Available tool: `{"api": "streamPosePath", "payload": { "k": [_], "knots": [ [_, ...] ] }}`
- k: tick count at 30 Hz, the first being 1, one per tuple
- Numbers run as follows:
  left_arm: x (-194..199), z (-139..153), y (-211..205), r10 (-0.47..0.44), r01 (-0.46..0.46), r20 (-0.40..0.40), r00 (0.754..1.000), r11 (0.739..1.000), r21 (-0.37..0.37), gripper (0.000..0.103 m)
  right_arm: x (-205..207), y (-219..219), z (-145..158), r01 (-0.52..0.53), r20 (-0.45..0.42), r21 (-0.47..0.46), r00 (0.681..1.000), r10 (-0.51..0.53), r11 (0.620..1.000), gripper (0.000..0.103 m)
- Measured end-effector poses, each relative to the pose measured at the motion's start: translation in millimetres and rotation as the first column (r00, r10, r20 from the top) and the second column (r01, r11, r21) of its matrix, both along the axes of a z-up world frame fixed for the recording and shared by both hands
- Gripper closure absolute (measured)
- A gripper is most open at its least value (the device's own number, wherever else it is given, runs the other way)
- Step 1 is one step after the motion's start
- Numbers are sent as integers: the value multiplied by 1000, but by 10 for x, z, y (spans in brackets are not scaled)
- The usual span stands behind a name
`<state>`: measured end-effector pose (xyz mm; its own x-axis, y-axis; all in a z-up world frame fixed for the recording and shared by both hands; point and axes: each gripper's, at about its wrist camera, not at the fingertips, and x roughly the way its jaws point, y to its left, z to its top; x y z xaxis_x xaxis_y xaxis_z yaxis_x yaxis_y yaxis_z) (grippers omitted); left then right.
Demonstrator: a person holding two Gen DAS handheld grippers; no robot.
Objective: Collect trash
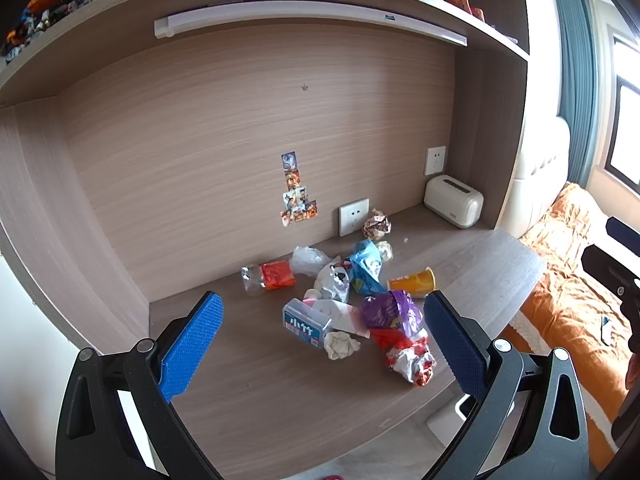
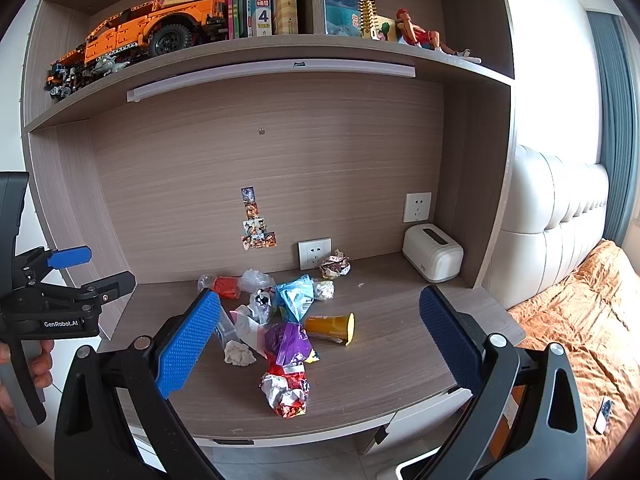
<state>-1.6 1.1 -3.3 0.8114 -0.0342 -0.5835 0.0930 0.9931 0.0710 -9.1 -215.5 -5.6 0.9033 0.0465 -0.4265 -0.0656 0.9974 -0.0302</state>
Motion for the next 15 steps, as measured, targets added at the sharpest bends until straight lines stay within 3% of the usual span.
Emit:
{"api": "streamPosePath", "payload": {
  "k": [15],
  "knots": [
    [13,-12,16,4,-4,-2,1000,1000,-2,4,24,19,5,-10,-6,0,1000,10,1000,4]
  ]
}}
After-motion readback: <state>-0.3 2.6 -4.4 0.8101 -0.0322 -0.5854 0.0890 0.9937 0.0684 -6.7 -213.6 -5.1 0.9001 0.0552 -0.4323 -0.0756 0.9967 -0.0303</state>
